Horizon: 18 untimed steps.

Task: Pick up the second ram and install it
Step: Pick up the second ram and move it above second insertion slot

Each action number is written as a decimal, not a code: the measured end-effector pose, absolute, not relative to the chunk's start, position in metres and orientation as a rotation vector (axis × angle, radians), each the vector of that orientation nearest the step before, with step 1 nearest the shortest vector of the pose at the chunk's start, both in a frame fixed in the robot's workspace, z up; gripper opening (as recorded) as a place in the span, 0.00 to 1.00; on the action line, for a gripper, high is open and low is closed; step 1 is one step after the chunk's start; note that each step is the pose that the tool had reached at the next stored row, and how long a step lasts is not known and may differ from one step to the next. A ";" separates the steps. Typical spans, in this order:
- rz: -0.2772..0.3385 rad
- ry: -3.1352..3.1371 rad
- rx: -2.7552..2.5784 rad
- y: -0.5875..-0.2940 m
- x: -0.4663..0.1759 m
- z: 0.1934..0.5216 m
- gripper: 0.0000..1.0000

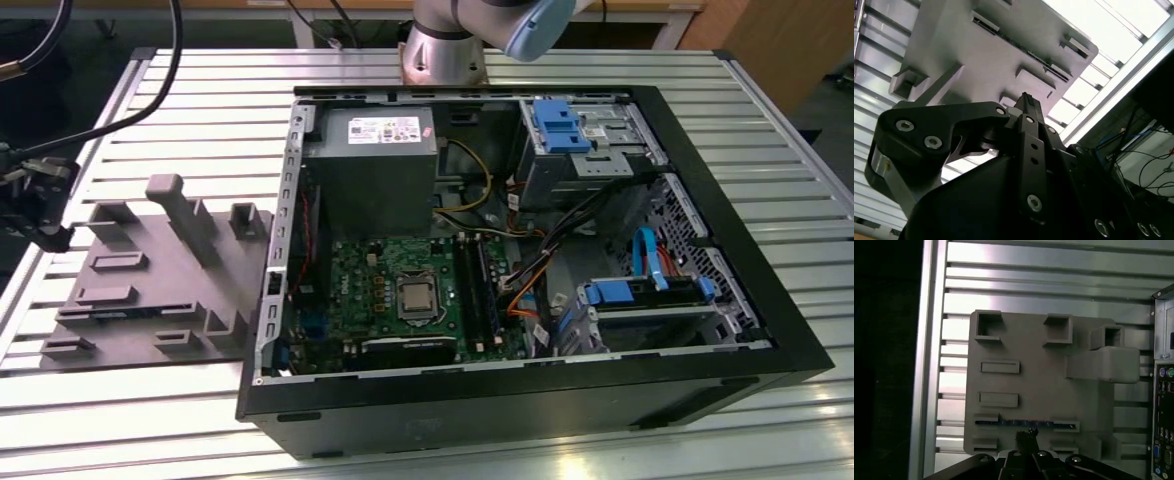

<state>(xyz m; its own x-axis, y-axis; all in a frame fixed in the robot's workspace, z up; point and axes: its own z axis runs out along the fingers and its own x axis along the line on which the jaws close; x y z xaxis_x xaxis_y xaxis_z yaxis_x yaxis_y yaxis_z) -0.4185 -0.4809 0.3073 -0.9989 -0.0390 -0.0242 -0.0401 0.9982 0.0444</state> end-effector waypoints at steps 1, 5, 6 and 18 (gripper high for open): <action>0.070 3.117 -0.084 -0.481 -0.419 0.307 0.11; 0.071 3.114 -0.181 -0.481 -0.419 0.307 0.11; 0.072 3.113 -0.205 -0.481 -0.419 0.307 0.11; 0.075 3.079 -0.531 -0.481 -0.419 0.305 0.11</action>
